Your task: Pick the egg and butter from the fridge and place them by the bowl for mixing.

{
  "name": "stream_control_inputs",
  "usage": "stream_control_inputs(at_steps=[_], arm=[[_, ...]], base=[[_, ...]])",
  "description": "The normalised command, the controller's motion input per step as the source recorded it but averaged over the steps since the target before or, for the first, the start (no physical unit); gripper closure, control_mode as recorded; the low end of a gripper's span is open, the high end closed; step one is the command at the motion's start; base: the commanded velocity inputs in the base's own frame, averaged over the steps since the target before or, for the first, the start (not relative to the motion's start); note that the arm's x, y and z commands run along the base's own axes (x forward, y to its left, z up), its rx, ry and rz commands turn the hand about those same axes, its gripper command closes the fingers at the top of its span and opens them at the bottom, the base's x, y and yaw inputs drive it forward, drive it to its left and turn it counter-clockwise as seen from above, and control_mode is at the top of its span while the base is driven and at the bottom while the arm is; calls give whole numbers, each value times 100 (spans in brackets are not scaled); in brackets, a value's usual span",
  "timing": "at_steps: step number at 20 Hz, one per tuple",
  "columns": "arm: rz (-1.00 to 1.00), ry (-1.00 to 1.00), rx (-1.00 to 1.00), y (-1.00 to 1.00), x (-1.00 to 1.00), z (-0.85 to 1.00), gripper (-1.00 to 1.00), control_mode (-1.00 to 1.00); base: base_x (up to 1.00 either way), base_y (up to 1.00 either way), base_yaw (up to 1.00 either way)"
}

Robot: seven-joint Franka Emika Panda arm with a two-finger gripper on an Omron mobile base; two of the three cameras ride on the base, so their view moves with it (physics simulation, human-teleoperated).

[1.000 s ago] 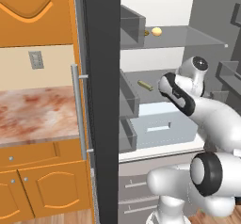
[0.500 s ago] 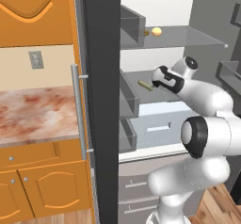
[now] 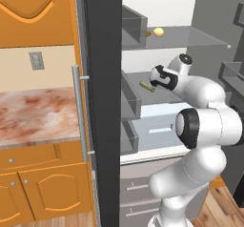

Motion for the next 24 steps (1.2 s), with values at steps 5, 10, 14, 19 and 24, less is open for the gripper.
stream_control_inputs(at_steps=[5,10,14,19,24], arm=[[1,0,0,1,15,-27,-100,-100],[0,0,0,0,34,-13,-100,-100],[0,0,0,0,43,-5,-100,-100],[0,0,0,0,44,-8,-100,-100],[0,0,0,0,51,-19,-100,-100]], base=[[0,0,0],[0,0,0],[0,0,0],[0,0,0],[0,0,0]])
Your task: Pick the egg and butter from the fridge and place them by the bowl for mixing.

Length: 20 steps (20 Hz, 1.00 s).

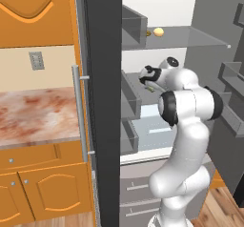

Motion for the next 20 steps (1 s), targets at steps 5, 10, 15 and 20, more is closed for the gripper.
stream_control_inputs(at_steps=[5,10,15,20], arm=[[0,0,0,0,47,-20,-100,-100],[0,0,-2,0,44,-16,-100,-100],[1,1,0,12,20,-43,-100,-100],[5,0,0,32,5,-74,100,-100]], base=[[0,0,0],[0,0,0],[0,0,0],[0,0,0]])
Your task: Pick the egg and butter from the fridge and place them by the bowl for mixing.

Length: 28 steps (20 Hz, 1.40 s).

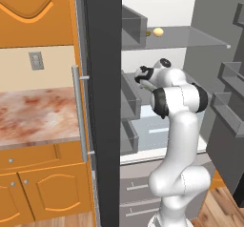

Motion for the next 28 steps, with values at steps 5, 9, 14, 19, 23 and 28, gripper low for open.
stream_control_inputs(at_steps=[5,9,14,19,23,28], arm=[[1,0,0,7,0,-13,100,-100],[0,0,0,0,0,0,100,-100],[0,-11,-1,0,0,12,100,-100],[0,-1,0,0,-6,7,100,-100],[0,-11,0,4,-62,73,100,-100],[3,-9,0,16,-95,65,100,-100]], base=[[0,0,0],[0,0,0],[0,0,0],[0,0,0],[0,0,0],[0,0,0]])
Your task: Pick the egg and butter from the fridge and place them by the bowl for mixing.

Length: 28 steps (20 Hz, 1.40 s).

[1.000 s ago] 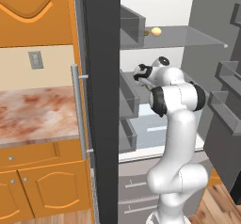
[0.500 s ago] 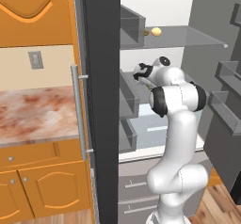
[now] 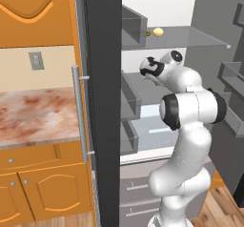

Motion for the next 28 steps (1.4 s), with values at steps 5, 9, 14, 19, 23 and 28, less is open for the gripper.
stream_control_inputs(at_steps=[5,9,14,19,23,28], arm=[[3,-11,0,43,-100,1,100,-100],[0,-2,7,33,-100,49,100,-100],[0,5,14,9,-100,88,100,-100],[0,12,12,0,-100,100,100,-100],[0,22,5,0,-100,88,100,-100],[0,25,2,0,-100,76,100,-100]], base=[[0,0,0],[0,0,0],[0,0,0],[0,0,0],[0,0,0],[0,0,0]])
